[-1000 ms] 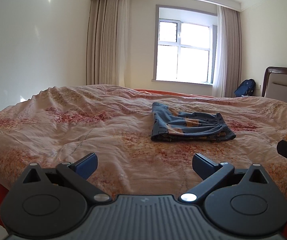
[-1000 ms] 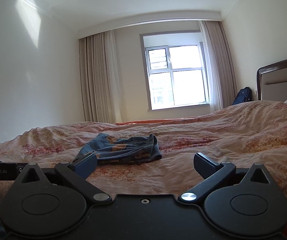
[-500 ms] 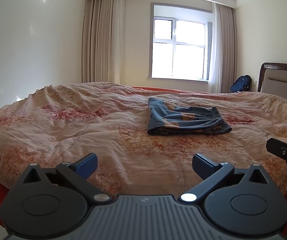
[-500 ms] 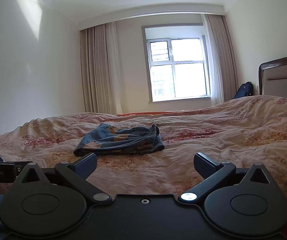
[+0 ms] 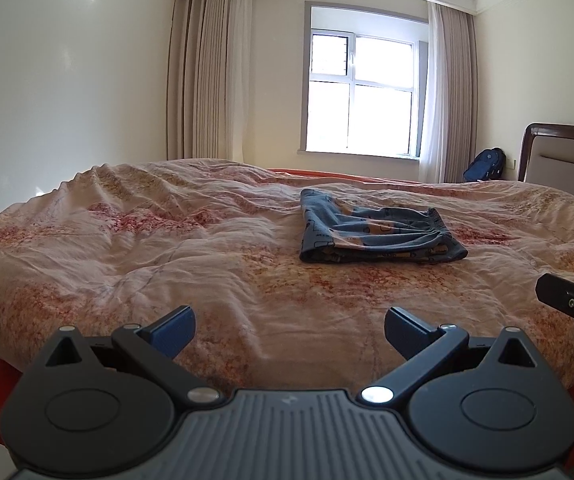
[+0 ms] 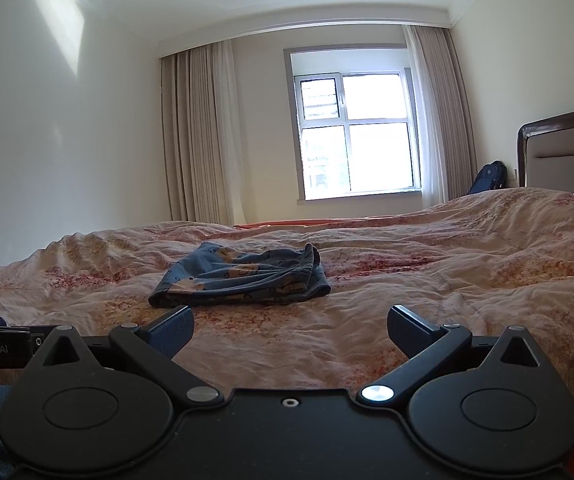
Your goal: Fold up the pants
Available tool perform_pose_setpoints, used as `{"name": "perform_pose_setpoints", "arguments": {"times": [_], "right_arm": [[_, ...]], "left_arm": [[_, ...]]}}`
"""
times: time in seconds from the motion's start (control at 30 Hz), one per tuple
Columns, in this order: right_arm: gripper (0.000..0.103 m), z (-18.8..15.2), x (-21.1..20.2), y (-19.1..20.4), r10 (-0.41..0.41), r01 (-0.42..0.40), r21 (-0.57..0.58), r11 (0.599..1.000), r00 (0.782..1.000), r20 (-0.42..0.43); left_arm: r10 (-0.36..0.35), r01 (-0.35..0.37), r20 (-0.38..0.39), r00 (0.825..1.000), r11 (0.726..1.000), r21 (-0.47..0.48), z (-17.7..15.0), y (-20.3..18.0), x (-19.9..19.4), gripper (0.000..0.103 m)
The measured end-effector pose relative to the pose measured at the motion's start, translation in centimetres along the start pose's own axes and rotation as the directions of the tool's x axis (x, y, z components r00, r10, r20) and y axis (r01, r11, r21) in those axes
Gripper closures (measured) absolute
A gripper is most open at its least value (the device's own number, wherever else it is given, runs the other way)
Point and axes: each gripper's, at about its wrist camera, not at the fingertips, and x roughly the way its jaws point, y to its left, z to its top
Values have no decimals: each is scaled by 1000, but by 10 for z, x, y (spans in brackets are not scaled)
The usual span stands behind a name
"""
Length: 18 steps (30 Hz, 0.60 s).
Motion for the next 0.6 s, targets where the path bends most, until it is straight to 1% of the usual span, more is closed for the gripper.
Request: {"name": "perform_pose_setpoints", "arguments": {"times": [0.6], "right_arm": [[0,-2,1,0,-1,1,1,1000,1000,-7]], "left_arm": [[0,0,-7,1000,1000,-2,-4,1,1,0]]}}
